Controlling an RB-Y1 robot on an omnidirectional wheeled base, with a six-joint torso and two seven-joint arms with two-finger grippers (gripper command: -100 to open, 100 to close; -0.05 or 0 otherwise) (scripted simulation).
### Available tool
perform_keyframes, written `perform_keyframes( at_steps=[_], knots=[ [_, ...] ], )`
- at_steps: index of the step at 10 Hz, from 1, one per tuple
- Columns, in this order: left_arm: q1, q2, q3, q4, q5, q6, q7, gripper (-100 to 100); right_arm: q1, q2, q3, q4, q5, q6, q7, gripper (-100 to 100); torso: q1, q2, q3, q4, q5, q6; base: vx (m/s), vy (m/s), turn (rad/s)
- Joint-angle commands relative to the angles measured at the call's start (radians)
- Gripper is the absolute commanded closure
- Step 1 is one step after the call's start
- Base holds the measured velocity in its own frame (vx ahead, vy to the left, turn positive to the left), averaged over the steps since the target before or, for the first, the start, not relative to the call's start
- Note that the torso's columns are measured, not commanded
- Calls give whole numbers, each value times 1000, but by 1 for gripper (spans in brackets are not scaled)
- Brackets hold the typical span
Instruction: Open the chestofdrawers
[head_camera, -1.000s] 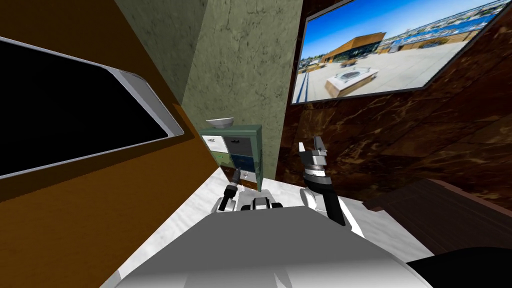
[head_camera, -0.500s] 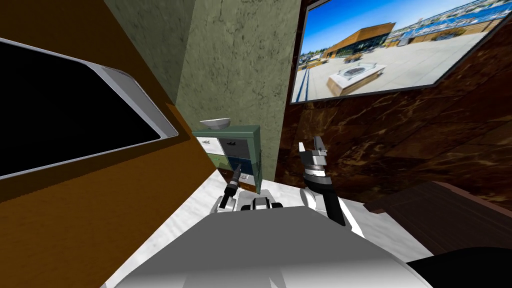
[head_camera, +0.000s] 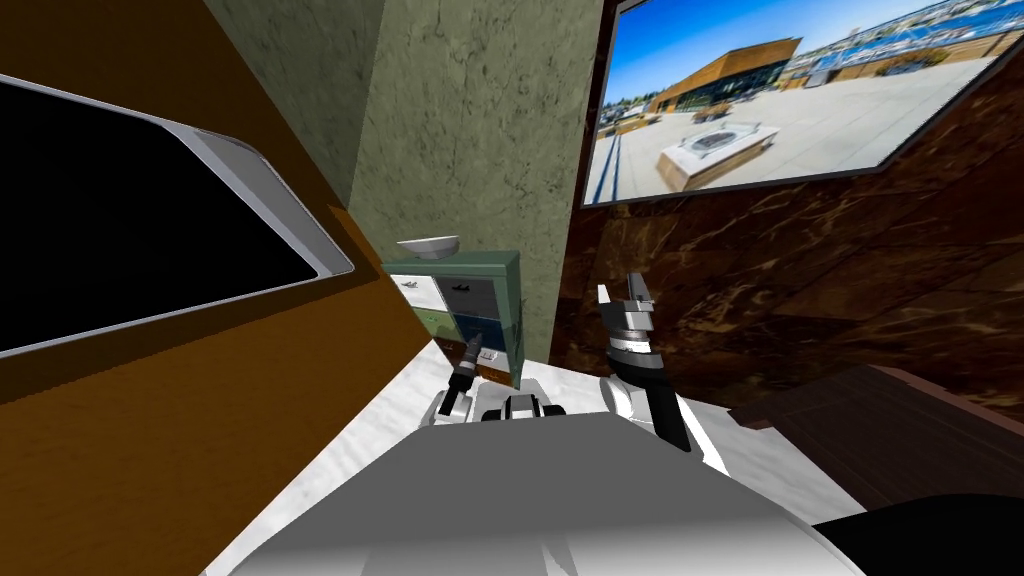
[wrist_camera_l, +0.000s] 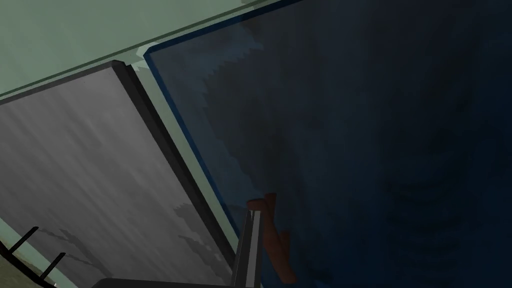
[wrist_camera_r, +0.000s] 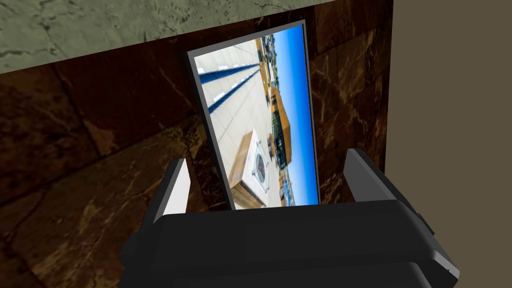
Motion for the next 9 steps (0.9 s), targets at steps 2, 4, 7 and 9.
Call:
perform_keyframes(
  at_steps=[2,4,7,9],
  knots=[
    [7,15,-8,-35,0,23,10,100,0,0,0,0,0,0,0,0,1,0,-1,0,0,0,-142,54,16],
    [9,17,-9,-41,0,26,12,100,0,0,0,0,0,0,0,0,0,-2,-2,-1,0,0,-127,34,8],
    [-11,9,0,-13,7,34,15,-100,1,0,0,0,0,0,0,0,-1,-15,-10,-5,0,0,143,-4,-26],
    [-13,9,2,-9,8,33,16,-100,1,0,0,0,0,0,0,0,-1,-5,-4,-2,0,0,139,-15,-15]
  ],
)
